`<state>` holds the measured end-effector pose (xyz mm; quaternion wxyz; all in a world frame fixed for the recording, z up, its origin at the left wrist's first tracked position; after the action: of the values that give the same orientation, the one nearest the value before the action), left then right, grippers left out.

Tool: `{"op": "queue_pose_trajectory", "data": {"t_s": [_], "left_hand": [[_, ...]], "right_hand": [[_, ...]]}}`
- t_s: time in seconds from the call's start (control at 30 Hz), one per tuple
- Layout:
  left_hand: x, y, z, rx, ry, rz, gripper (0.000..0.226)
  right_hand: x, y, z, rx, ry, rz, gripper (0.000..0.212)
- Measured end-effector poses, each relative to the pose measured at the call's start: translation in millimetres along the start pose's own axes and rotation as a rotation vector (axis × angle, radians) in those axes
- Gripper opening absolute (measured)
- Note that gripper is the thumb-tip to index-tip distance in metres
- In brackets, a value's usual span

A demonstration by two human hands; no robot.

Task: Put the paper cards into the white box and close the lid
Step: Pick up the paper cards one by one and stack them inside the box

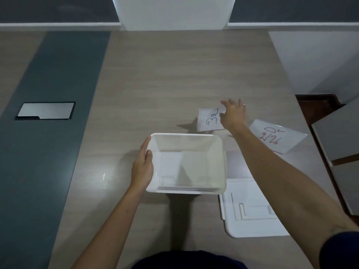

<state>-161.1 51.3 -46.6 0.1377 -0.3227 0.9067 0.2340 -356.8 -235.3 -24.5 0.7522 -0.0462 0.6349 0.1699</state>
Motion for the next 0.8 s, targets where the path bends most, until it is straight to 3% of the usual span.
{"op": "queue_pose_trajectory", "data": {"t_s": [0.13,0.27,0.43,0.67,0.8], "left_hand": [[8,-7,-5,-0.005,0.051,0.035,0.047],[12,-10,-6,-0.015,0.15,0.057,0.046],[10,-12,-6,-0.003,0.187,0.104,0.046],[11,-13,-4,0.008,0.2,0.125,0.045],[11,-12,-4,0.022,0.218,0.126,0.045]], "right_hand": [[-1,-12,-4,-0.065,0.055,-0.046,0.03],[1,-11,-9,-0.081,-0.054,-0.093,0.008],[0,4,-8,-0.135,-0.291,-0.129,0.006],[-50,37,29,-0.228,-0.55,-0.427,0.011],[-80,72,51,-0.264,-0.726,-0.503,0.013]]}}
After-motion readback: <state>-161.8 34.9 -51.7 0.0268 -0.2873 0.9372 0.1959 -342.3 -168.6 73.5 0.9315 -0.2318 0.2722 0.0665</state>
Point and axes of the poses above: each hand's wrist, its own y-axis away from the middle knuckle, its own x-axis out of the palm, z = x × y, the point moved 3 cm from there along -y, towards the middle knuckle, and after that the axes turned 3 degrees about y, right-handed, at the moved point
